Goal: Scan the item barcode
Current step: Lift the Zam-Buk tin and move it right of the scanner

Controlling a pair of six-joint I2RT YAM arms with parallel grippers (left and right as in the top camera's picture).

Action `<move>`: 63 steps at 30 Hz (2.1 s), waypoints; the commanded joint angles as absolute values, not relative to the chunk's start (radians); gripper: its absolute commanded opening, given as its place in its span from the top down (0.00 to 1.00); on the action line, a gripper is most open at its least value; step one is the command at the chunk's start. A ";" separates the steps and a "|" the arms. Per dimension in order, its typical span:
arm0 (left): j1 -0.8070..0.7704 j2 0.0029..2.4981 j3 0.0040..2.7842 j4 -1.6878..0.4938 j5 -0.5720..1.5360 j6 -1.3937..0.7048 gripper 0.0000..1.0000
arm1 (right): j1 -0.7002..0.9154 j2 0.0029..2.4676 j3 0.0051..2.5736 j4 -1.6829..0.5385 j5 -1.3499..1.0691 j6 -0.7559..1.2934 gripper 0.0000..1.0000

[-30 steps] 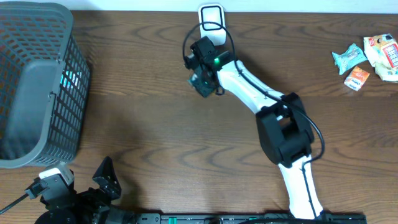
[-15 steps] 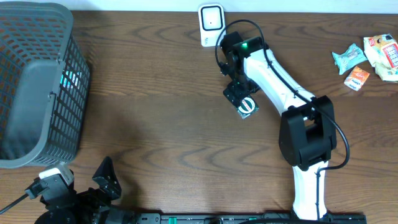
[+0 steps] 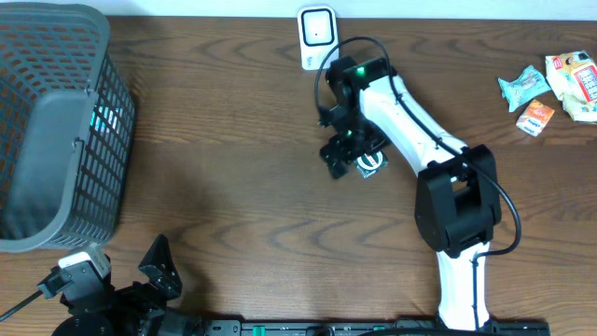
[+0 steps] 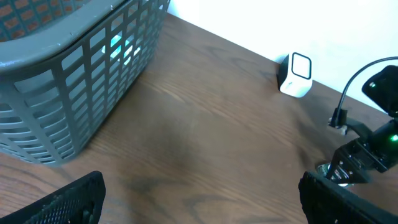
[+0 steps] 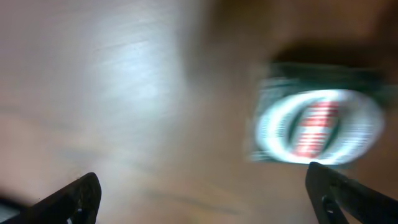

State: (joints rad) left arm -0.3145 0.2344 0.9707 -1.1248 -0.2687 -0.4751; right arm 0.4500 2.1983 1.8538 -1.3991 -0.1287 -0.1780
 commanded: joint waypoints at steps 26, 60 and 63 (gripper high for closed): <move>-0.311 0.233 0.966 -1.124 -0.286 -0.485 0.02 | 0.428 2.183 1.853 -1.279 -0.070 1.071 0.01; -0.311 0.233 0.966 -1.124 -0.286 -0.485 0.02 | 0.356 2.208 1.602 -1.054 0.007 1.188 0.19; -0.311 0.233 0.966 -1.124 -0.286 -0.485 0.02 | 0.356 2.208 1.582 -1.047 0.007 1.186 0.27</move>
